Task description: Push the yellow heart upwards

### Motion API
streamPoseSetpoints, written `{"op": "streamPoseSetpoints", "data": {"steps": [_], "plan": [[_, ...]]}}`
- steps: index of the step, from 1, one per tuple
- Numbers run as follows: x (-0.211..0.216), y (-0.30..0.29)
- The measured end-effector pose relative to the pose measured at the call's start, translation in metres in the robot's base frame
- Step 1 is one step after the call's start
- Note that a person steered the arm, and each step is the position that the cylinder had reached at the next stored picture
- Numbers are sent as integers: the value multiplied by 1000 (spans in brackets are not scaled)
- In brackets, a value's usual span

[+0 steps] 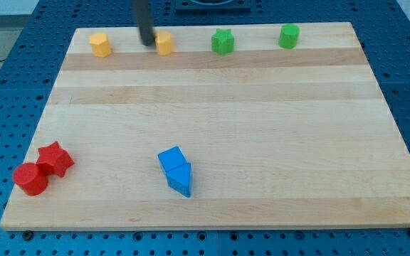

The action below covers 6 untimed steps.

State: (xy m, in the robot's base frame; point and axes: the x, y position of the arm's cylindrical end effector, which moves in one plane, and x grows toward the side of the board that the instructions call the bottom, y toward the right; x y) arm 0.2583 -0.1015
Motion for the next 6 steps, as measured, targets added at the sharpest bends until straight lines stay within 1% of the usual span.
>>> {"op": "streamPoseSetpoints", "data": {"steps": [1,2,3,4,5,6], "plan": [[20,-64],[41,-79],[68,0],[67,71],[33,96],[-2,87]]}}
